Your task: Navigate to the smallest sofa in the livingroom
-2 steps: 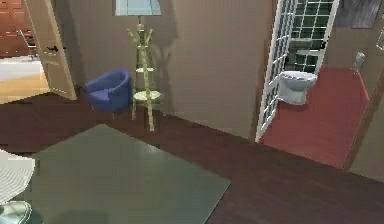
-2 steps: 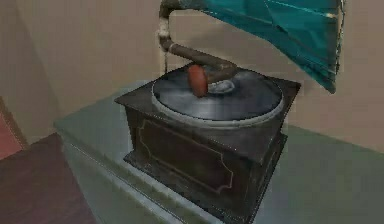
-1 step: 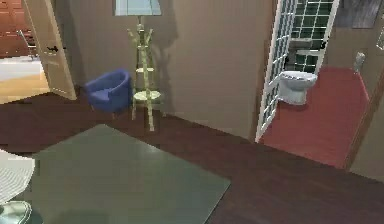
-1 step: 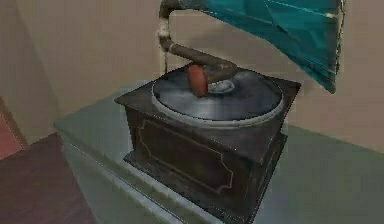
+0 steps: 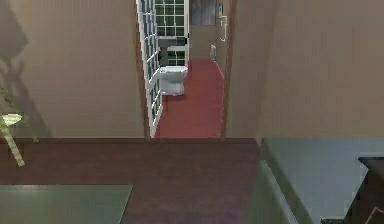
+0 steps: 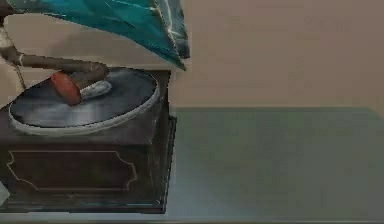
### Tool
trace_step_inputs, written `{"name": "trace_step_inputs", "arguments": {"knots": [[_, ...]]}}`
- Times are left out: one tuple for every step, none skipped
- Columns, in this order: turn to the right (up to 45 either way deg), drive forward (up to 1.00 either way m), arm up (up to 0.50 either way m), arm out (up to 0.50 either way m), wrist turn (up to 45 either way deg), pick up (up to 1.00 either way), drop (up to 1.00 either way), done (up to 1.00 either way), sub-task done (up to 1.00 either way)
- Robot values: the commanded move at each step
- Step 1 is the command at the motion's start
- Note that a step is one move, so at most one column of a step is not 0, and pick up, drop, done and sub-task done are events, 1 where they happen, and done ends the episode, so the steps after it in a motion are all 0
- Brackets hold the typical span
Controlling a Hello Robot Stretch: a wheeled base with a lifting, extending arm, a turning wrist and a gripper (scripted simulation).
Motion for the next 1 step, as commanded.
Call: {"name": "trace_step_inputs", "arguments": {"knots": [[0.0,0.90,0.00,0.00,0.0,0.00,0.00,0.00,0.00]]}}
